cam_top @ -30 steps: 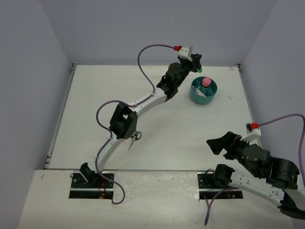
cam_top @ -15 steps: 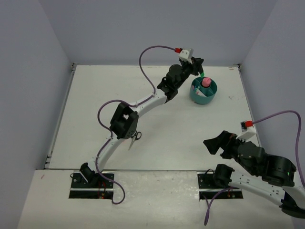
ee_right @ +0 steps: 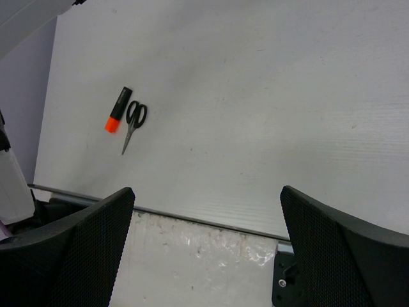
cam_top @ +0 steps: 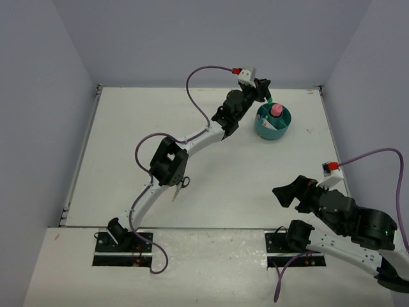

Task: Sort the stationery into containers
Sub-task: Move the storage box to the center of the board, then place the stationery in the storage box.

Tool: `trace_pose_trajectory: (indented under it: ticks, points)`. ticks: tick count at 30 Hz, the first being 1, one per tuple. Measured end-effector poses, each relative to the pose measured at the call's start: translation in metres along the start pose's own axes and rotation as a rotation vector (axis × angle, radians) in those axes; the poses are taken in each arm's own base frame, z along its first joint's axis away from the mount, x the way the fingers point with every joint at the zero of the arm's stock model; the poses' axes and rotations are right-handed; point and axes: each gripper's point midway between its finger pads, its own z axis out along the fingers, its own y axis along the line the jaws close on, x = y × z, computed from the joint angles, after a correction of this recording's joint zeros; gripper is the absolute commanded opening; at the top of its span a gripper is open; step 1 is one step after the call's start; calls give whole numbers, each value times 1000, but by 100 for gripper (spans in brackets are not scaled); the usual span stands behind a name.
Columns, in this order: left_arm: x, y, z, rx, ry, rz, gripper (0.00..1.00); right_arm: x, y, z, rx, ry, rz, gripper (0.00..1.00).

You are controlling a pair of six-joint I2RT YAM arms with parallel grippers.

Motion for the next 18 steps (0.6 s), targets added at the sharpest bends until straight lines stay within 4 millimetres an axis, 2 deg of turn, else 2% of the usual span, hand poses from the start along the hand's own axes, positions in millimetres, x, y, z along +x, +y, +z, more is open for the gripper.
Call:
trace_pose_trajectory:
  ticks: [12,18]
  points:
    - [40,26,2,-35,-52,-10,0,4,2,-1,-25,14,-6,99]
    - [57,49,2,-64,-84,-13,0,4,5,-1,-37,18,-9,99]
